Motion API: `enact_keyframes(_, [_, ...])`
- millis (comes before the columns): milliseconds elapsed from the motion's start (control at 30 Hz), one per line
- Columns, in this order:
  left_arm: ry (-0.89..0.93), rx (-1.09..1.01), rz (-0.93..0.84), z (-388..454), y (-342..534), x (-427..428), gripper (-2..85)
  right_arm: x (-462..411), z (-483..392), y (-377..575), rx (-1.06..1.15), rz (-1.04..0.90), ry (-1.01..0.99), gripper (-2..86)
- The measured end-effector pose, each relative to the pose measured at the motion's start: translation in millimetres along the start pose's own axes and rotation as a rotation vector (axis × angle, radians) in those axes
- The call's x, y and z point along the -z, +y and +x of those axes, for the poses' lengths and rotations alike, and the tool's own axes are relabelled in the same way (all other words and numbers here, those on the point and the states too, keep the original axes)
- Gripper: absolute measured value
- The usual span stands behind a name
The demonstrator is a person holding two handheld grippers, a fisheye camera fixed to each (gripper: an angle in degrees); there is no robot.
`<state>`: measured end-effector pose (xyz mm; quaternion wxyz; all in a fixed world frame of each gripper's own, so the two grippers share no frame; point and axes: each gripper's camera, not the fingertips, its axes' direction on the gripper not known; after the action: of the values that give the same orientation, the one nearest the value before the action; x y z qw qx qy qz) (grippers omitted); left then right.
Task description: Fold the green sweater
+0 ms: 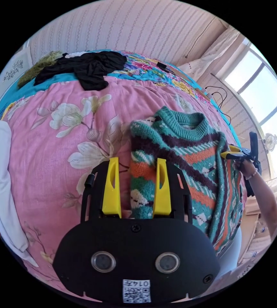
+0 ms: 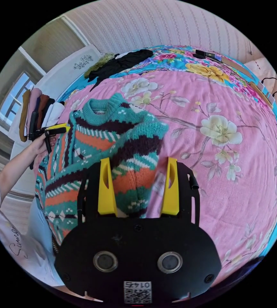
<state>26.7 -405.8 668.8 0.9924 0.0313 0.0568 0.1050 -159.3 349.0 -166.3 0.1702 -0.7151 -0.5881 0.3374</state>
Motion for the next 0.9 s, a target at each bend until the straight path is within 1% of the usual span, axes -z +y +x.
enact_keyframes(67, [0.012, 0.001, -0.001, -3.9, 0.3, 1.7, 15.4, 3.4, 2.1, 10.0, 0.009, 0.04, 0.0, 22.2])
enact_keyframes(100, [0.023, -0.01, -0.003, -4.1, 0.4, 3.3, 13.4, 4.6, 3.0, 10.9, 0.008, 0.041, -0.003, 21.6])
enact_keyframes(167, [0.067, -0.054, -0.001, -0.1, 0.8, 6.0, 10.2, 10.1, 2.4, 13.8, 0.028, 0.042, -0.027, 15.4])
enact_keyframes(200, [0.052, -0.049, -0.007, 1.3, 0.6, 8.9, 8.1, 11.8, 1.4, 14.8, 0.039, 0.045, -0.04, 13.3])
enact_keyframes(233, [0.06, -0.056, -0.014, 1.7, 0.1, 9.5, 7.1, 16.3, -0.8, 17.1, 0.059, 0.052, -0.05, 9.1])
enact_keyframes(267, [0.082, -0.053, -0.019, 0.4, -0.8, 12.4, 5.8, 24.2, -3.3, 19.9, 0.076, 0.077, -0.058, 8.0])
enact_keyframes(433, [0.135, -0.028, 0.035, -6.8, -4.5, 56.8, 4.9, 63.0, -7.5, 24.2, 0.07, 0.129, -0.054, 6.5])
enact_keyframes(533, [0.189, -0.074, 0.146, -4.2, -8.5, 120.1, 4.9, 107.3, -2.8, 19.5, 0.074, 0.188, -0.144, 6.3])
enact_keyframes(567, [0.21, -0.088, 0.183, -4.3, -5.3, 133.5, 5.0, 126.5, -4.5, 20.2, 0.103, 0.221, -0.135, 6.3])
enact_keyframes(600, [0.279, -0.117, 0.263, -6.4, 7.2, 159.7, 5.0, 136.3, -6.5, 22.3, 0.123, 0.244, -0.118, 6.3])
enact_keyframes(667, [0.4, -0.175, 0.315, -10.7, 36.0, 189.2, 5.1, 169.3, -15.9, 44.9, 0.228, 0.333, -0.081, 6.4])
enact_keyframes(700, [0.435, -0.214, 0.313, -11.6, 61.3, 203.0, 5.1, 175.4, -17.5, 53.2, 0.251, 0.341, -0.088, 6.5])
enact_keyframes(767, [0.429, -0.289, 0.28, -7.1, 108.9, 217.2, 5.2, 190.2, -27.1, 98.9, 0.367, 0.337, -0.129, 6.7])
enact_keyframes(833, [0.432, -0.337, 0.205, 1.2, 160.1, 220.3, 5.3, 193.3, -38.4, 144.4, 0.454, 0.312, -0.132, 7.1])
enact_keyframes(900, [0.363, -0.339, 0.13, 10.9, 227.2, 222.7, 5.5, 190.3, -47.5, 191.0, 0.479, 0.251, -0.097, 7.9])
